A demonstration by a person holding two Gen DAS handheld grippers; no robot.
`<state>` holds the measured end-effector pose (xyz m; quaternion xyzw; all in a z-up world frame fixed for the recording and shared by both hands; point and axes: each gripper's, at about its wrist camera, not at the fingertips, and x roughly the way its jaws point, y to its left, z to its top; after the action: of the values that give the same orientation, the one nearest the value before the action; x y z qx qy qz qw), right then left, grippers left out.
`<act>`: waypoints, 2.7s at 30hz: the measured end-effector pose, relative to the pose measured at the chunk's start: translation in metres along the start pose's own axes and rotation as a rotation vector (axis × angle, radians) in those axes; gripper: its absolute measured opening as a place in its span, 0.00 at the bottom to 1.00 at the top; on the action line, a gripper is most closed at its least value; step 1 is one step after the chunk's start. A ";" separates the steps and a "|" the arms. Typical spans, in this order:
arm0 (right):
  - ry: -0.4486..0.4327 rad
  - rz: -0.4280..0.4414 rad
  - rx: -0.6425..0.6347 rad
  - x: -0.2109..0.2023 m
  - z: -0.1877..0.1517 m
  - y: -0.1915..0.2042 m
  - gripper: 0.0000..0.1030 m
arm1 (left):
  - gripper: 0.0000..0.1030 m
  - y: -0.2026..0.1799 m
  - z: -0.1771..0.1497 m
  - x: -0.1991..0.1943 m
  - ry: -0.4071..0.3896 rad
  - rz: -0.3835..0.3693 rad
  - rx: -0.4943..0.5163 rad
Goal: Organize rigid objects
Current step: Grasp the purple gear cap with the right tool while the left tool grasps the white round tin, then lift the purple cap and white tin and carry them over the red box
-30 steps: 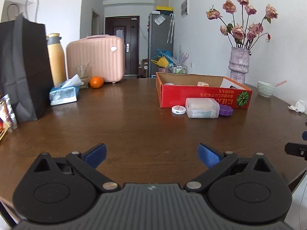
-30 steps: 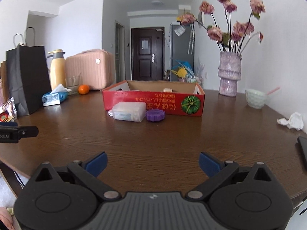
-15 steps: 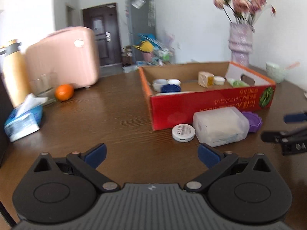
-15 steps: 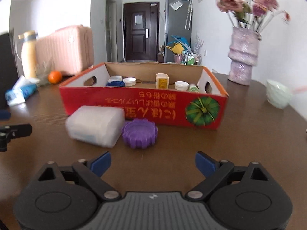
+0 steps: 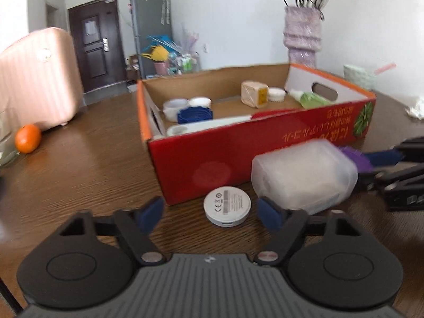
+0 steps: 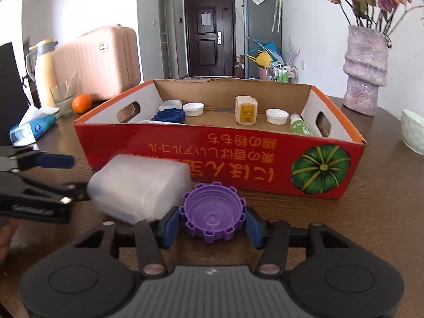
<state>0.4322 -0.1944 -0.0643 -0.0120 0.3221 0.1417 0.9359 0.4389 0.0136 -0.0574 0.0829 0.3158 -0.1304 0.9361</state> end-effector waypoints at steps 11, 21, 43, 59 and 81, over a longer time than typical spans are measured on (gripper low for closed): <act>-0.044 -0.015 0.068 -0.050 -0.016 -0.017 0.50 | 0.39 -0.007 -0.005 -0.015 0.006 -0.027 -0.036; -0.111 -0.048 0.051 -0.140 -0.039 -0.005 0.50 | 0.39 -0.020 -0.051 -0.179 -0.233 0.098 -0.089; -0.352 -0.007 -0.058 -0.329 -0.106 0.032 0.50 | 0.39 -0.086 -0.112 -0.399 -0.559 0.197 -0.151; -0.350 -0.043 -0.029 -0.327 -0.113 0.023 0.50 | 0.39 -0.083 -0.110 -0.363 -0.486 0.159 -0.176; -0.327 -0.050 0.004 -0.198 -0.002 -0.034 0.50 | 0.39 -0.036 0.040 -0.184 -0.359 -0.026 -0.134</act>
<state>0.2914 -0.2787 0.0517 0.0051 0.1655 0.1177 0.9792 0.3097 0.0053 0.0842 -0.0084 0.1528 -0.1337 0.9791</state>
